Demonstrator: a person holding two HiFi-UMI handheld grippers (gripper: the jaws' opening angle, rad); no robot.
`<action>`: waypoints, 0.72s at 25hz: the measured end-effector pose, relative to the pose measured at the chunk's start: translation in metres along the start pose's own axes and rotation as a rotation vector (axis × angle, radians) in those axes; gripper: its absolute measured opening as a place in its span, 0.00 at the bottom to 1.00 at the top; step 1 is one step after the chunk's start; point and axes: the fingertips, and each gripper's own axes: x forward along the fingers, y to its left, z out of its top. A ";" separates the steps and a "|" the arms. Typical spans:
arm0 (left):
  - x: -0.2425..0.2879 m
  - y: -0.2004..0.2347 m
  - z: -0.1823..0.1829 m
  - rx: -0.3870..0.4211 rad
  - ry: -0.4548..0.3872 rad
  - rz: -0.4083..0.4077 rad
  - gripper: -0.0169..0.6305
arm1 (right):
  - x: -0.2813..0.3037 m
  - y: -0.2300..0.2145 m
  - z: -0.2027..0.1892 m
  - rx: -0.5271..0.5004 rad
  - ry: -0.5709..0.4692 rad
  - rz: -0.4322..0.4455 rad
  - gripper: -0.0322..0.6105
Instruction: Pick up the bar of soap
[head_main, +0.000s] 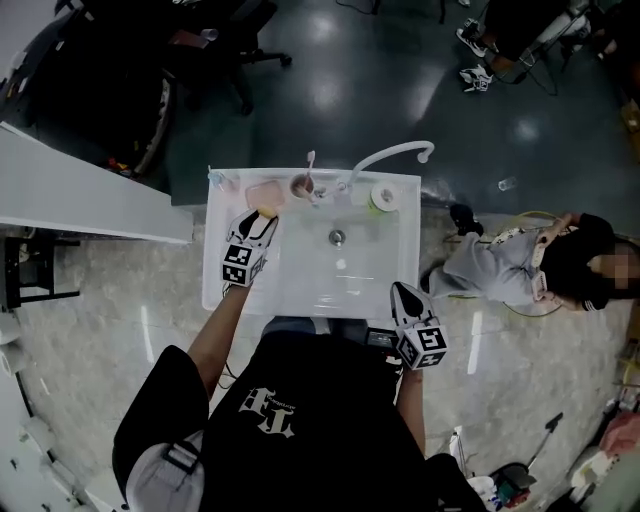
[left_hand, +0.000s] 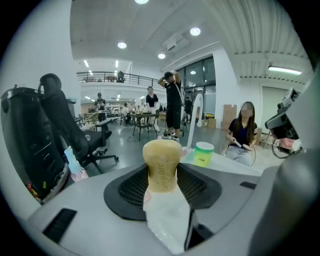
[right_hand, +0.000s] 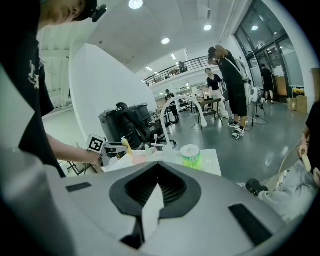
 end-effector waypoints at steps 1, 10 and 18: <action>-0.006 -0.008 0.008 -0.008 -0.037 -0.008 0.32 | 0.000 -0.001 0.002 -0.003 0.000 0.007 0.06; -0.065 -0.084 0.089 -0.103 -0.347 -0.083 0.32 | -0.005 -0.018 0.012 -0.091 -0.025 0.093 0.06; -0.092 -0.148 0.136 -0.134 -0.471 -0.163 0.32 | -0.018 -0.034 0.040 -0.150 -0.099 0.133 0.06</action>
